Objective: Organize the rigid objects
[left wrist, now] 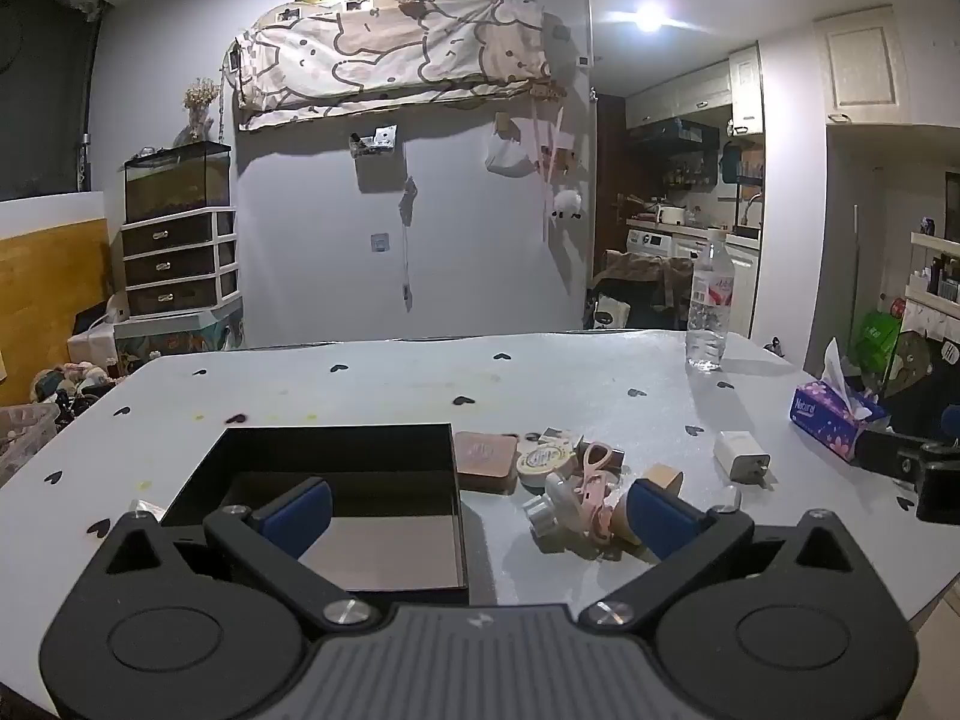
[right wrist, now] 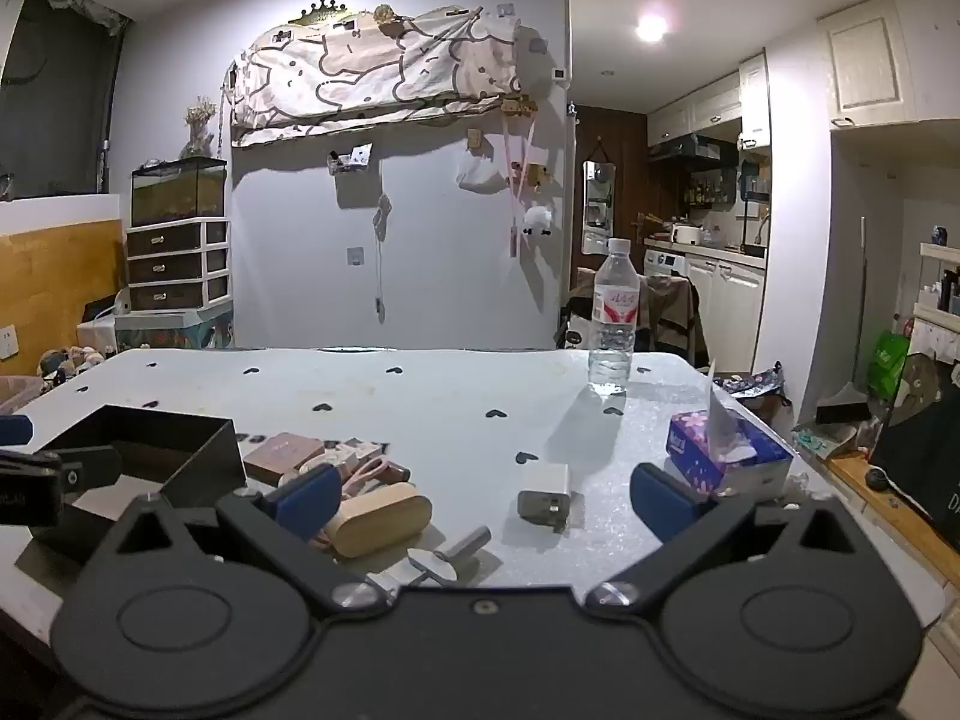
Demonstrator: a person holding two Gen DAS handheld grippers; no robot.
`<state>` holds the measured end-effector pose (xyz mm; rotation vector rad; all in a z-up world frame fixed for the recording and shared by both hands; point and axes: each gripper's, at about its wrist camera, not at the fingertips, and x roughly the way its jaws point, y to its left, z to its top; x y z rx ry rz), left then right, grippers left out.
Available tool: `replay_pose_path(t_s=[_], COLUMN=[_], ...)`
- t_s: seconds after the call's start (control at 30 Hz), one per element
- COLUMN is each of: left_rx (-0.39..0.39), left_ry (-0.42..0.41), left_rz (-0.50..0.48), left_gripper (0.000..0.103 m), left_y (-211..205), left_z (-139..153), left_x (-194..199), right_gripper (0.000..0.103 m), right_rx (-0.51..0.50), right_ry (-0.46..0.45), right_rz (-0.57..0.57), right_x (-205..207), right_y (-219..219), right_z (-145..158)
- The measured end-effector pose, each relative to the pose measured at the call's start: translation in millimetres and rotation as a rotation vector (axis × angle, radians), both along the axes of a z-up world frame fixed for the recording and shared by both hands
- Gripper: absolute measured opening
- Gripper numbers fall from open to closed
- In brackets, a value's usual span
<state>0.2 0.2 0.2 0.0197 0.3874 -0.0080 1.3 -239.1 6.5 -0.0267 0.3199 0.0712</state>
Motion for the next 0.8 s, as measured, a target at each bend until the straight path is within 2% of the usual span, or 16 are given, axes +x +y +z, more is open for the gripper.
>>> replay_pose_path(t_s=[0.8], left_rx=[0.008], left_ry=[-0.002], left_rz=[-0.009], left_gripper=[0.103], left_y=[-7.0], left_z=[-3.4], left_x=[1.4], right_gripper=[0.103], right_rx=[-0.001], right_ry=[0.002], right_rz=[-0.001], right_x=[1.4], right_y=[0.2], right_z=[-1.3])
